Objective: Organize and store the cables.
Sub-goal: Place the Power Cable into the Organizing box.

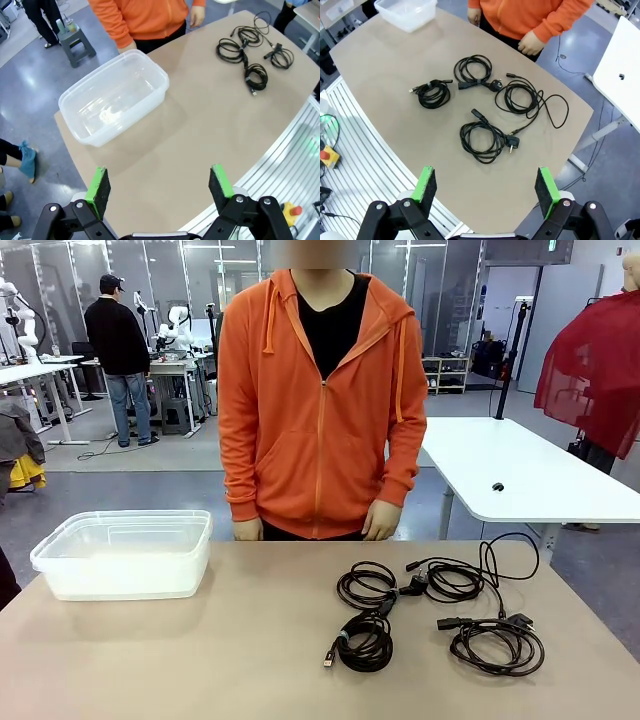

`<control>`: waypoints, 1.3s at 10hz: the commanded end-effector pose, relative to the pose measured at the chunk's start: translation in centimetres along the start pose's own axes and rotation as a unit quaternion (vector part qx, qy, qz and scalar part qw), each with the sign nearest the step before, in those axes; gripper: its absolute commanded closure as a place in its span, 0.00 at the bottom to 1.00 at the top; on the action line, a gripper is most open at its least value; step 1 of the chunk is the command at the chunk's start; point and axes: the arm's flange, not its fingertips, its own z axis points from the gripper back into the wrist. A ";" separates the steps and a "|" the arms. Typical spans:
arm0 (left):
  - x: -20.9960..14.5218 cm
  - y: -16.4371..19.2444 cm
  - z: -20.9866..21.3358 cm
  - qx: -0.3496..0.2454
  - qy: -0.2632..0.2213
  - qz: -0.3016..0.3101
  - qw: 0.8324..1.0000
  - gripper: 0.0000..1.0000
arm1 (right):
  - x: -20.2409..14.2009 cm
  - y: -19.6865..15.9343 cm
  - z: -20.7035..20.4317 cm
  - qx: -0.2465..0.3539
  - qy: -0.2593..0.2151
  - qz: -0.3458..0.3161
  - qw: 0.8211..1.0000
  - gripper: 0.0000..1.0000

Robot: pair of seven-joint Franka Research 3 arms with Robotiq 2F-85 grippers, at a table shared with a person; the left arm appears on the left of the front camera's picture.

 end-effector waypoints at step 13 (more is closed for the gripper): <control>-0.1 0.1 -0.1 -0.001 0.001 0.001 1.000 0.00 | 0.1 -0.1 0.2 -0.001 -0.002 0.001 1.000 0.00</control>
